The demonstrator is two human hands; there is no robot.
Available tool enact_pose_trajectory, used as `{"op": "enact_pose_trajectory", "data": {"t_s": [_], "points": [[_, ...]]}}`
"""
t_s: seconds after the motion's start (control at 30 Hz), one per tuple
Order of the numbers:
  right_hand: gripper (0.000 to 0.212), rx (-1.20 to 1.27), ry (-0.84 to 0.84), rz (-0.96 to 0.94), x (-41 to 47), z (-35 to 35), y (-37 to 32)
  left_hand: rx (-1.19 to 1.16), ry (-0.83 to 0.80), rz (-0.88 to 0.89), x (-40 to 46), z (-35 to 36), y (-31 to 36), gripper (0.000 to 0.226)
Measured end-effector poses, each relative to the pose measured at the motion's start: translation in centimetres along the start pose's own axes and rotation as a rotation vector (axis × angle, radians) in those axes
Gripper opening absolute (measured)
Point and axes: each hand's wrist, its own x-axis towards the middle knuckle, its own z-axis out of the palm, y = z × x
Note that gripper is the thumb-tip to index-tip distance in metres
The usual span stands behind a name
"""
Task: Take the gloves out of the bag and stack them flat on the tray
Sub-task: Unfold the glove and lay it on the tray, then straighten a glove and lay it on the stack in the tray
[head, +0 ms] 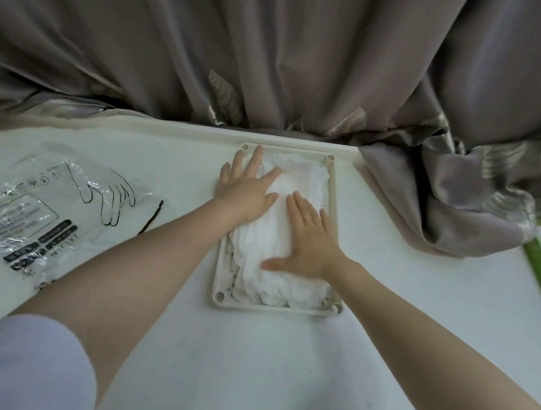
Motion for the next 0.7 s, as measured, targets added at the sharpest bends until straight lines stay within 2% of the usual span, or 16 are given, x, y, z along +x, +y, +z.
{"op": "enact_pose_trajectory", "data": {"t_s": [0.1,0.17,0.23,0.27,0.33,0.4,0.47,0.57,0.63,0.7], "points": [[0.135,-0.059,-0.077,0.078,-0.8,1.1,0.0,0.017,-0.083,-0.047,0.5,0.1,-0.6,0.064],[0.138,-0.098,-0.131,0.125,-1.3,1.0,-0.3,-0.025,-0.041,-0.006,0.0,-0.4,-1.1,0.064],[0.135,-0.082,-0.163,0.165,-1.6,0.2,-0.8,-0.132,0.065,0.080,-0.9,-1.0,-1.7,0.057],[0.129,-0.052,-0.146,0.178,-1.8,-0.4,-1.4,-0.207,0.134,0.122,-1.9,-1.4,-2.3,0.051],[0.104,0.022,-0.004,0.167,-1.9,-1.6,-3.0,-0.302,0.246,0.169,-3.9,-1.8,-4.0,0.039],[0.069,0.088,0.193,0.111,-1.8,-2.5,-4.9,-0.306,0.285,0.170,-6.1,-1.7,-6.1,0.031],[0.043,0.169,0.281,0.022,-1.4,-2.2,-7.6,-0.299,0.300,0.108,-8.5,-1.2,-9.1,0.025],[0.027,0.296,0.281,-0.106,-0.6,-0.7,-12.2,-0.321,0.313,-0.080,-11.8,-0.7,-13.6,0.021],[0.023,0.330,0.229,-0.176,-0.1,0.6,-15.2,-0.335,0.243,-0.189,-13.8,-0.8,-16.3,0.020],[0.022,0.332,0.166,-0.231,0.4,2.0,-18.1,-0.407,0.139,-0.221,-15.8,-0.9,-19.0,0.019]]}}
